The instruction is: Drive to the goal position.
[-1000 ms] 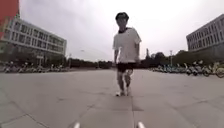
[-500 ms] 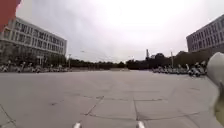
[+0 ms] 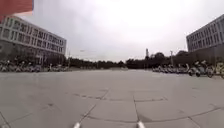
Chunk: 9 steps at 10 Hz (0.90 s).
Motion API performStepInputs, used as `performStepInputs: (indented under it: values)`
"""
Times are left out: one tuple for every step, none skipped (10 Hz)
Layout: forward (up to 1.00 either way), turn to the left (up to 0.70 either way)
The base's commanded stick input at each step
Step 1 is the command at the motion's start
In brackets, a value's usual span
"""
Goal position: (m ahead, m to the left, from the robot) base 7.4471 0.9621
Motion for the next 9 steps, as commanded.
performStepInputs:
  values:
    - [0.06, 0.0]
    - [0.14, 0.0]
    - [0.38, 0.0]
    - [0.5, 0.0]
    - [0.5, 0.0]
    - [0.5, 0.0]
    - [0.5, 0.0]
    - [0.5, 0.0]
    - [0.5, 0.0]
